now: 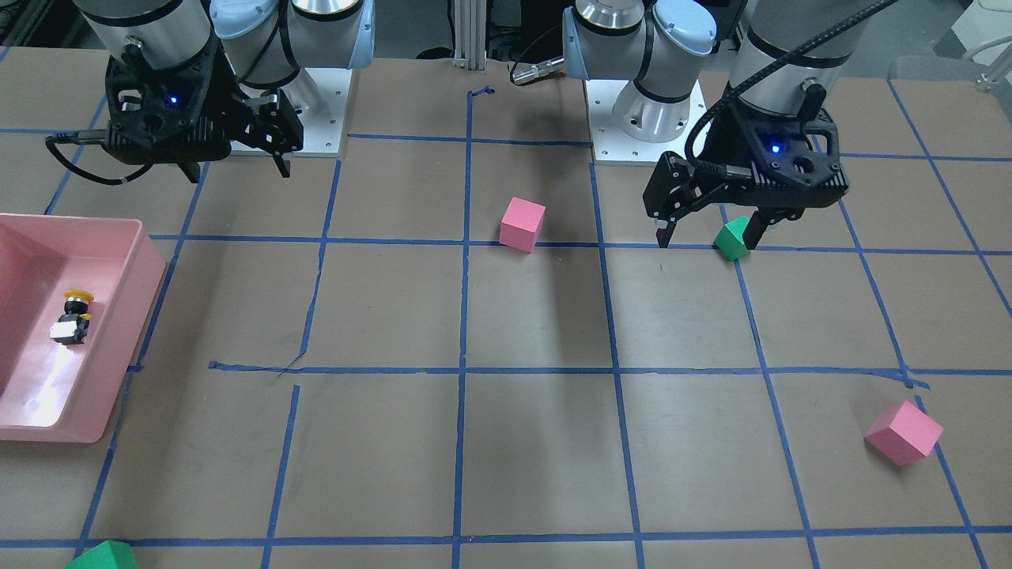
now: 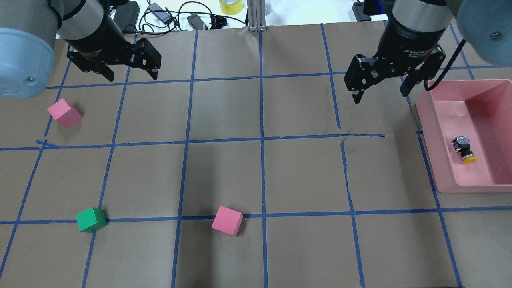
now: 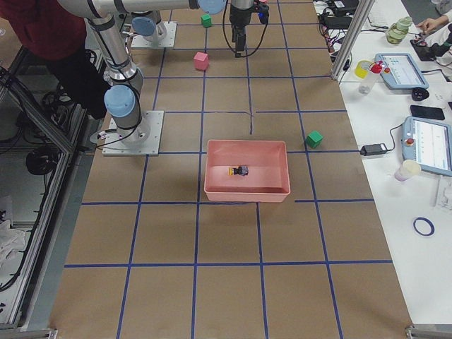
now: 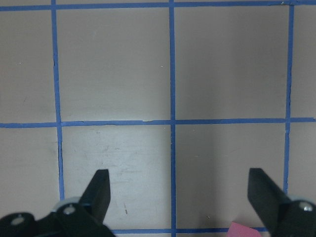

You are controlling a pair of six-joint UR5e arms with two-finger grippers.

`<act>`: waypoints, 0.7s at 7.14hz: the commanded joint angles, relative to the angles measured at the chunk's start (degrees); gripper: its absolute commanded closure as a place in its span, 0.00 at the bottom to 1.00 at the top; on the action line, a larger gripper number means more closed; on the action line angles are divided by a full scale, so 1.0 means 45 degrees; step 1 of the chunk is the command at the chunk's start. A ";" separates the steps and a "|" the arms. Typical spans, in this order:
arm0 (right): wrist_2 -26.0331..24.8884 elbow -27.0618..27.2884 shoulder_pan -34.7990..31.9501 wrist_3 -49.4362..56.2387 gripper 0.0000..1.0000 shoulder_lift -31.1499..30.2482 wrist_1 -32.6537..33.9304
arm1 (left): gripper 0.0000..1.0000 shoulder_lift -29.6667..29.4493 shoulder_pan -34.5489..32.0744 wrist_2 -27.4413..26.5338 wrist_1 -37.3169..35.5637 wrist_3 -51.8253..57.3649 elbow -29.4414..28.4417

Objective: Align button upright
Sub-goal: 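Move the right gripper over the pink tray above the button switch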

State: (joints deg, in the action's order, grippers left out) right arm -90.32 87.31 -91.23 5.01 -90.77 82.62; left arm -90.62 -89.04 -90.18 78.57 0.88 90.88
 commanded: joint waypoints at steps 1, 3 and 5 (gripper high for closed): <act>0.0012 0.0012 0.0039 0.0000 0.00 -0.0024 -0.0002 | 0.00 0.0000 0.0000 0.0000 0.0000 0.0000 0.0000; -0.0183 0.0032 0.0349 0.0058 0.00 0.0074 0.0116 | 0.00 0.0000 0.0000 0.0000 0.0000 0.0000 0.0000; 0.0031 0.0013 0.0916 0.0176 0.00 0.0055 0.0077 | 0.00 0.0000 0.0020 0.0000 0.0000 0.0000 0.0000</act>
State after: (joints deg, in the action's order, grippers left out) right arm -90.46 87.41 -88.50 5.71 -90.50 83.06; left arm -90.61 -89.01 -90.18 78.57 0.88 90.88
